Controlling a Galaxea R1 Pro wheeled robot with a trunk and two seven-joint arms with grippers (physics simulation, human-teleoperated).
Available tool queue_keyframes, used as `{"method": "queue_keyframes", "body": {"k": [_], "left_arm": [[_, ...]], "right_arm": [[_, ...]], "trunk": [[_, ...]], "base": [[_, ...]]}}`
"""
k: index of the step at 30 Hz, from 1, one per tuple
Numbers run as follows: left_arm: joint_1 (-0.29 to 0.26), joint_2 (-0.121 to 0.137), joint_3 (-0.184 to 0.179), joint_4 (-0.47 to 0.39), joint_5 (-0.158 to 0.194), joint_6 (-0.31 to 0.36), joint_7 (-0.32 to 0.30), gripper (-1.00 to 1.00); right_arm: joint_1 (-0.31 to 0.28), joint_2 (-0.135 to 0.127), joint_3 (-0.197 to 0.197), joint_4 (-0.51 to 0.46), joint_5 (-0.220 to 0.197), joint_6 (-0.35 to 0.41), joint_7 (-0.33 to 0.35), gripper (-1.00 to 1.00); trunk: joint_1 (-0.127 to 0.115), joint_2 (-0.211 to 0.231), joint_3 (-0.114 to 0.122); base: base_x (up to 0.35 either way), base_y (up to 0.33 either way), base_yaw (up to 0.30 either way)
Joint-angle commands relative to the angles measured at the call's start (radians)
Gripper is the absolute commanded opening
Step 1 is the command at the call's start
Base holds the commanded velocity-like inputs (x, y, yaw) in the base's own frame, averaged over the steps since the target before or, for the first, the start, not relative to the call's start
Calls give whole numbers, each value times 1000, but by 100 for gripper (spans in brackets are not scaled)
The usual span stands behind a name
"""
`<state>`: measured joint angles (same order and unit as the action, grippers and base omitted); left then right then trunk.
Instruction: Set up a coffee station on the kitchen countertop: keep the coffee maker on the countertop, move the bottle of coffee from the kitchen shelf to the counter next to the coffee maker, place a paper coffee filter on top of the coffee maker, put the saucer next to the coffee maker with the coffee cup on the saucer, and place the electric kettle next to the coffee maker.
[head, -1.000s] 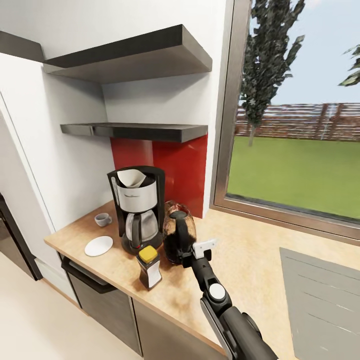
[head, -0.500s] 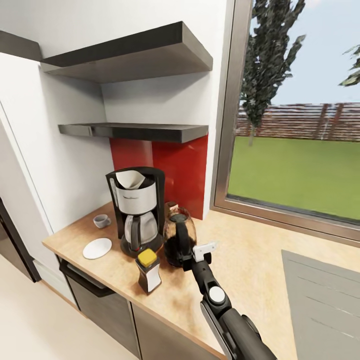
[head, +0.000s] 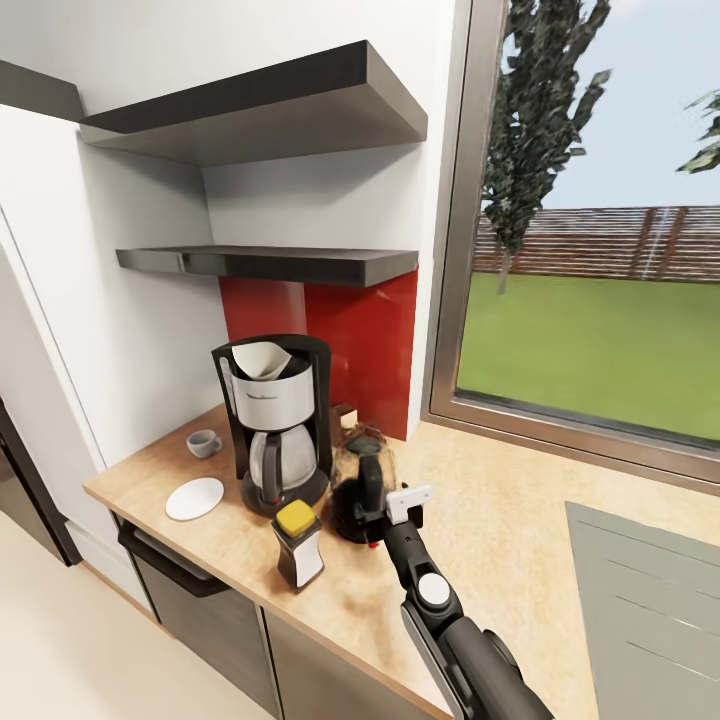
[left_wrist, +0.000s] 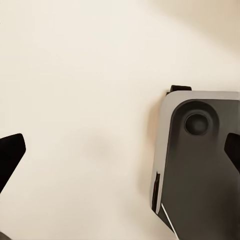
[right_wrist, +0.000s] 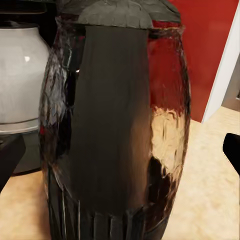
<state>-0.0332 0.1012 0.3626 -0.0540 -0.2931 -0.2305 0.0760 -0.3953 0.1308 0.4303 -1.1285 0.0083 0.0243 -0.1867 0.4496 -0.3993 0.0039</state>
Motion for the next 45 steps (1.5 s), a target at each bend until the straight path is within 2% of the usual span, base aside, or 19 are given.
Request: {"method": "queue_keyframes", "body": {"k": [1,9,33,40,45], "left_arm": [[-1,0,6,2,-11,-4,4,100],[-1,0,6,2,-11,-4,4,100],[-5,1,9,-7,-12,-4,5,100],[-11,5,10,-12,-12,-7,5,100],[-15,10,13,-61,-11,-10,6,100]], "right_arm": [[0,0,2,0,1,2,-7,100],[0,0,2,-1,1,2,-7,100],[0,0,4,-4,1,2,-8,100],[0,0,5,-12,1,0,-9,100],[2,-1,7,-12,2,-68,-16,100]], "trunk": [[0,-1,0],[0,-1,0],[0,-1,0],[0,-1,0],[0,-1,0]], "base": [[0,0,0],[-60,0,0],[-321,0,0],[-83,0,0],[-4,0,0]]}}
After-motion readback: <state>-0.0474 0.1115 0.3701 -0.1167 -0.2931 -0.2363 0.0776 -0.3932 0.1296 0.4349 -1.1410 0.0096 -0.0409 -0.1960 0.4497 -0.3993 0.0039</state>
